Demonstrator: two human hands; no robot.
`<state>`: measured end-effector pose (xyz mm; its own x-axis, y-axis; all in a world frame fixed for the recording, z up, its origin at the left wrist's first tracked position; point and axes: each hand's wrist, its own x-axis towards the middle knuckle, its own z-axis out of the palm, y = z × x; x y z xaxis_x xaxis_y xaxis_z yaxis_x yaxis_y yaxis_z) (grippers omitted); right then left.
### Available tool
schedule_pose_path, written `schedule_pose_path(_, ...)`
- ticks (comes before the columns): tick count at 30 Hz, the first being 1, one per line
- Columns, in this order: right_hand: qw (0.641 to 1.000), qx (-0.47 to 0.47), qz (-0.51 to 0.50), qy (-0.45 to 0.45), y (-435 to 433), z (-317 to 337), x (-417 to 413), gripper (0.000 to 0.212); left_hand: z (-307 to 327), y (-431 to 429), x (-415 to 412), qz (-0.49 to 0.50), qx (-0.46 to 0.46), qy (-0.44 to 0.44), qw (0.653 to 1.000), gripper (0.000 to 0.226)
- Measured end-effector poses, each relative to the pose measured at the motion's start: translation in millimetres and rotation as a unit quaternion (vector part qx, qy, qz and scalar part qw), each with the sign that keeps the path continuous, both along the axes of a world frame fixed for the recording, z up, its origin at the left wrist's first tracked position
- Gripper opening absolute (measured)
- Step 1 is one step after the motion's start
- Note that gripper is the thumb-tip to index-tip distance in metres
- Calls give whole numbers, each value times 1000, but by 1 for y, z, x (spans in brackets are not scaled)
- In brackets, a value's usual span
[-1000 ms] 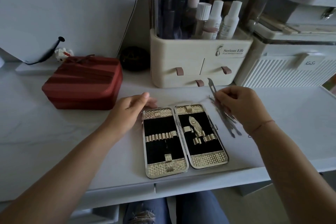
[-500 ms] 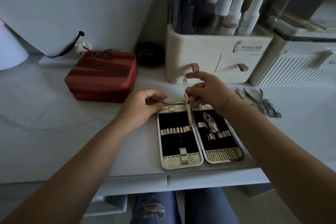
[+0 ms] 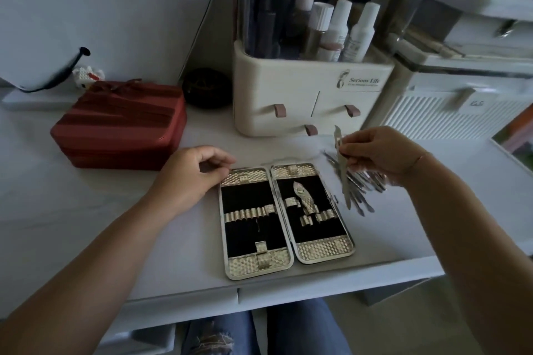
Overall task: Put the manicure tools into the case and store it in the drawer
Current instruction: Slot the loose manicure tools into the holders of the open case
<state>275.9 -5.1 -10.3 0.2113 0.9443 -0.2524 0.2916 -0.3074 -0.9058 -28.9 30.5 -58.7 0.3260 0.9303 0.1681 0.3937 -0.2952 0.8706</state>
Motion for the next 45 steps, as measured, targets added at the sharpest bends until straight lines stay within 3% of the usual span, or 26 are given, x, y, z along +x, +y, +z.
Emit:
schedule_pose_path(5,998,-46,0,-36,-1,-6,8,6,-1,0,0,3,11,10,1000,21)
schedule_pose_path(13,995,-4,-2,-101,-2,0,2,19,-1,-1,0,5,22,11,1000,23)
schedule_pose_path(17,999,51,-8,-7,-3,10,-10,15,-1,0,0,3,23,9,1000,26)
schedule_pose_path(23,984,40,102,142,2,9,-69,4,0,0,1,-7,8,-10,1000,31)
schedule_pose_path(26,979,52,124,151,8,1,-90,26,-1,0,0,-23,-1,-3,1000,34)
schedule_pose_path(40,987,148,60,30,23,-16,-93,36,1,3,-2,-38,-17,2,999,29)
schedule_pose_path(45,983,100,147,-37,22,-19,-93,28,1,1,-1,-31,-17,2,999,24)
